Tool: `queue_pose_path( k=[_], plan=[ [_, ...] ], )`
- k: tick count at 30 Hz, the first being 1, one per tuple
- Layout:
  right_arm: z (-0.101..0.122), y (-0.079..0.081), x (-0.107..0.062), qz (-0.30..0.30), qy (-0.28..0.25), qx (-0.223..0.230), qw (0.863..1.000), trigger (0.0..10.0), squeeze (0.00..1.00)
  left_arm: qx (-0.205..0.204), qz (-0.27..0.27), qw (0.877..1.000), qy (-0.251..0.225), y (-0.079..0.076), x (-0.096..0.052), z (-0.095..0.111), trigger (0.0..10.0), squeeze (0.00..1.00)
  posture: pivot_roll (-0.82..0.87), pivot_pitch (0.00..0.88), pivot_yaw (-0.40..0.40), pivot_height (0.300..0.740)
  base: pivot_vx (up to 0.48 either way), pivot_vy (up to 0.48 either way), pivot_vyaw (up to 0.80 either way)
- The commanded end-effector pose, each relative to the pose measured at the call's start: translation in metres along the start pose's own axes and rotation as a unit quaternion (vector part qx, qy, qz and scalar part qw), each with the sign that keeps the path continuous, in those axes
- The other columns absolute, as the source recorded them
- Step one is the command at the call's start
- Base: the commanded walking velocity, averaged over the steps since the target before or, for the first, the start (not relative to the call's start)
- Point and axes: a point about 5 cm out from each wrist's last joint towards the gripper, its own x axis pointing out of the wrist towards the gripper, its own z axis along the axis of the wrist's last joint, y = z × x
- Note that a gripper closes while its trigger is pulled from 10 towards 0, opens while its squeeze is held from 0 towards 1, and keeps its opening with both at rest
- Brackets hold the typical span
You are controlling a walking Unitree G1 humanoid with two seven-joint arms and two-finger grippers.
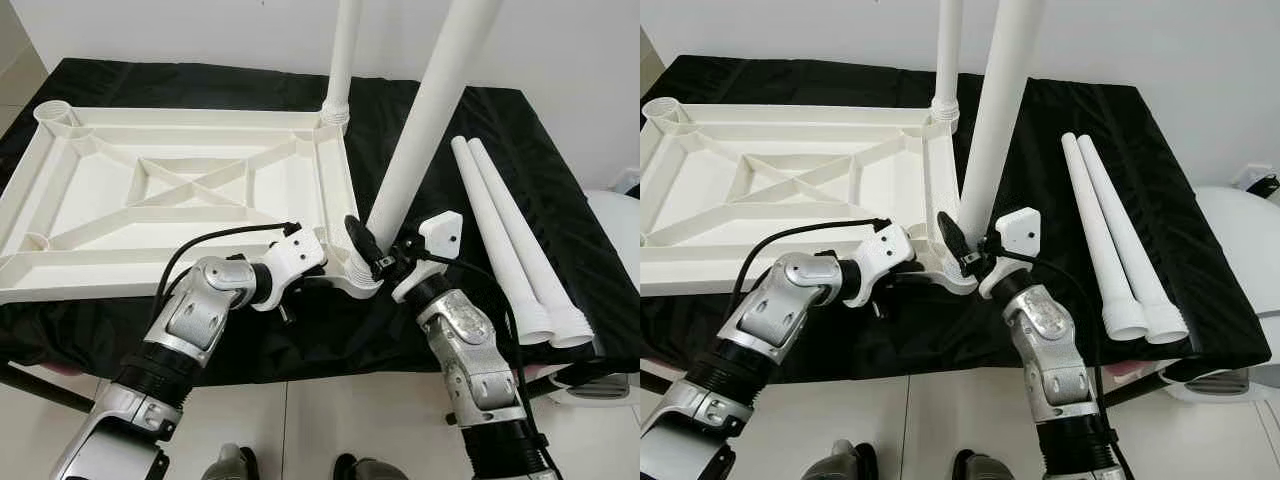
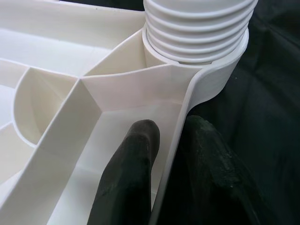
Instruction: Building children table
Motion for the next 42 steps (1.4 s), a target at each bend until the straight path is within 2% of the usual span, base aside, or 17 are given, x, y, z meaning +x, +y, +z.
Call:
queue_pose_path(
  k=[1,13,21,26,30,31,34,42],
  plan=[
    [-0.047,0.000,-0.016,-0.036,0.116,0.037,0.992,10.0,0.00,0.026,0.023,0.999,-0.029,-0.001,0.005,0.016,10.0,0.00,-0.06,0.150,-0.014,0.740,0.000,0.000,0.00],
    [-0.037,0.016,-0.010,-0.086,0.091,0.011,0.992,10.0,0.00,0.024,0.026,0.999,-0.029,0.000,0.005,0.017,10.0,0.00,-0.06,0.162,-0.017,0.740,0.000,0.000,0.00],
    [-0.035,0.015,-0.008,-0.117,0.092,-0.006,0.989,10.0,0.00,0.024,0.027,0.999,-0.030,0.000,0.005,0.018,10.0,0.00,-0.06,0.163,-0.016,0.740,0.000,0.000,0.00],
    [-0.038,0.011,-0.011,-0.185,0.104,-0.017,0.977,10.0,0.00,0.025,0.026,0.999,-0.030,0.000,0.004,0.019,10.0,0.00,-0.06,0.168,-0.016,0.740,0.000,0.000,0.00],
    [-0.040,0.002,-0.014,-0.255,0.116,-0.022,0.960,10.0,0.00,0.025,0.025,0.999,-0.030,0.000,0.004,0.019,10.0,0.00,-0.06,0.168,-0.017,0.740,0.000,0.000,0.00],
    [-0.040,0.002,-0.014,-0.255,0.116,-0.022,0.960,10.0,0.00,0.025,0.025,0.999,-0.030,0.000,0.004,0.019,10.0,0.00,-0.06,0.168,-0.017,0.740,0.000,0.000,0.00],
    [-0.040,-0.003,-0.018,-0.294,0.120,-0.029,0.948,10.0,0.00,0.025,0.025,0.999,-0.031,-0.001,0.004,0.019,10.0,0.00,-0.06,0.169,-0.018,0.740,0.000,0.000,0.00],
    [-0.036,0.000,-0.017,-0.300,0.112,-0.039,0.946,10.0,0.00,0.026,0.025,0.999,-0.031,-0.001,0.004,0.019,10.0,0.00,-0.06,0.166,-0.018,0.740,0.000,0.000,0.00]
  ],
)
